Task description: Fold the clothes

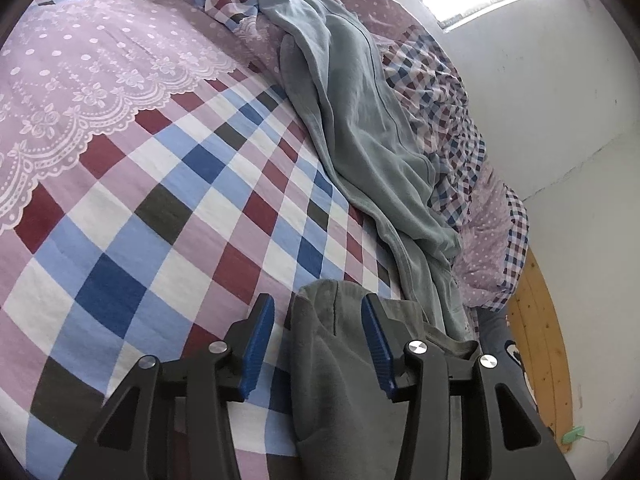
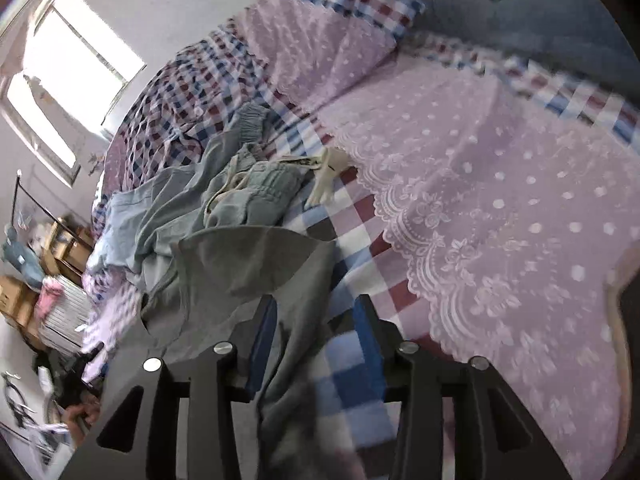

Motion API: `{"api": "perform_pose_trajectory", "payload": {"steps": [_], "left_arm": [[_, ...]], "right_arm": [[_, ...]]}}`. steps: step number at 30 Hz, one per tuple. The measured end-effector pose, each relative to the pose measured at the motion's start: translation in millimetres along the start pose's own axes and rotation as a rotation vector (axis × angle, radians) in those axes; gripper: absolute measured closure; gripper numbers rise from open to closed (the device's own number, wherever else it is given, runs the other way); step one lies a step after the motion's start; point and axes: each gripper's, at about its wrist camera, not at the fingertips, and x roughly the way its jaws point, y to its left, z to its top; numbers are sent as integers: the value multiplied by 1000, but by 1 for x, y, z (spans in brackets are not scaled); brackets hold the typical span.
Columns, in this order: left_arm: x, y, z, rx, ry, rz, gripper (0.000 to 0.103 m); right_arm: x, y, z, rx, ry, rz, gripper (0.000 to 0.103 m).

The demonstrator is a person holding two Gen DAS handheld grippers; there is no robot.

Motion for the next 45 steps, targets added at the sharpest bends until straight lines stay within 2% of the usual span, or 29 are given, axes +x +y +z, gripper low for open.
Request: {"api": "perform_pose_trajectory", "payload": {"steps": [4,6,8,11,12,13,14,18,20,22,23,25,27,31,37,40,45], "left_arm": [[2,-4,-2,23,10,13,58],[5,-6,-3,36,27,21,83],[7,-7,-5,51,37,37,94],[3,-9,-5,65,7,40,99],[2,-9,-5,65,-4,36,100],[0,-9,-4,65,-14,31,101],[-1,-9,-4,69,-22,29,101],[-4,-9,-3,73,-59,57,102],[2,-6,-2,54,-30,82,101],[5,-1,-1,29,8,94,100],[7,1,-1,17,27,99,95],[-1,3,0,5,23,76,79],[-10,3,-1,7,19,59,54],[-29,-2,-13,71,44,91,52],[-62,-14,-43,171,64,168,51],[-87,-14,-59,186,52,170,42],[-128,-2,-84,151,30,190,40]], "right_arm": [[29,-6,16,-5,55,41,59],[43,-5,22,-22,73,45,59],[59,-4,28,-38,95,54,59],[71,3,29,-110,107,35,60],[74,5,30,-132,109,30,65],[74,6,31,-138,112,25,88],[74,7,32,-148,117,8,103],[68,14,35,-197,102,-74,101],[71,13,33,-206,112,-117,97],[72,8,31,-192,114,-124,93],[70,6,30,-180,108,-117,89],[62,5,31,-164,93,-129,65],[47,4,30,-150,48,-130,60],[27,2,24,-109,27,-112,60],[-9,20,-4,-155,13,-106,60],[-30,27,-25,-174,4,-87,59],[-70,23,-51,-191,-31,-85,58]]}}
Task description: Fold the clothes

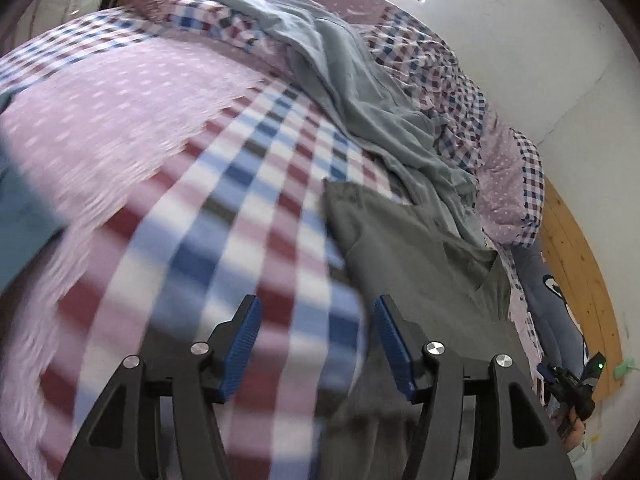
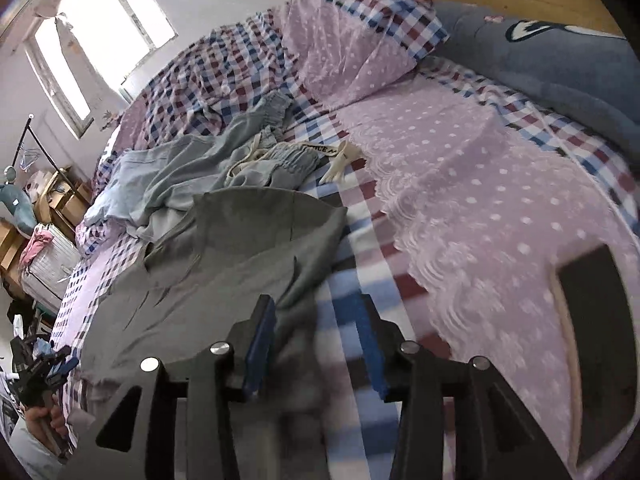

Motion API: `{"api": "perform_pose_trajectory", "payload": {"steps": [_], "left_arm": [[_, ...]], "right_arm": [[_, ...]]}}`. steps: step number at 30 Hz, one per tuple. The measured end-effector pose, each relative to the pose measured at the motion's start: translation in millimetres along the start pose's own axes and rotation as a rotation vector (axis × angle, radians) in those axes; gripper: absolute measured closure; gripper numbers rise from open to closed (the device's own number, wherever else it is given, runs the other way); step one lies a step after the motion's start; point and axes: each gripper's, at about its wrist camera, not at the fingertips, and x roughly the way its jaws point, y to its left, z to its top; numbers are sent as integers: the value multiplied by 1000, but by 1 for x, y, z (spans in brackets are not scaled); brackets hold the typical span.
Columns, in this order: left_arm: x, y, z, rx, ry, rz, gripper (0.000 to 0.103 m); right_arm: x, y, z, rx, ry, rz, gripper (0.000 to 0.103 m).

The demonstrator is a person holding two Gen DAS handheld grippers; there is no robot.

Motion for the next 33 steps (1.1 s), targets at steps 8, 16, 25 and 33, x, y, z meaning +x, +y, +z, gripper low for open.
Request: {"api": "perform_pose_trajectory", "payload": {"steps": [8,16,25,33], "left_arm": [[-62,22,-39,-165,-34,-97,40],[-84,21,-77,-245,49,-172,40],[-65,1,-92,-210,167,-300,40],[-62,4,-93,-269,202,-422,40]], "right_arm": [[-47,-13,-35,49,-43,-25,57],[-72,8,-51,22,-92,31,57],[-66,72,-79,-114,-54,117,57],[-60,180,-125,-457,-48,248,57]]}}
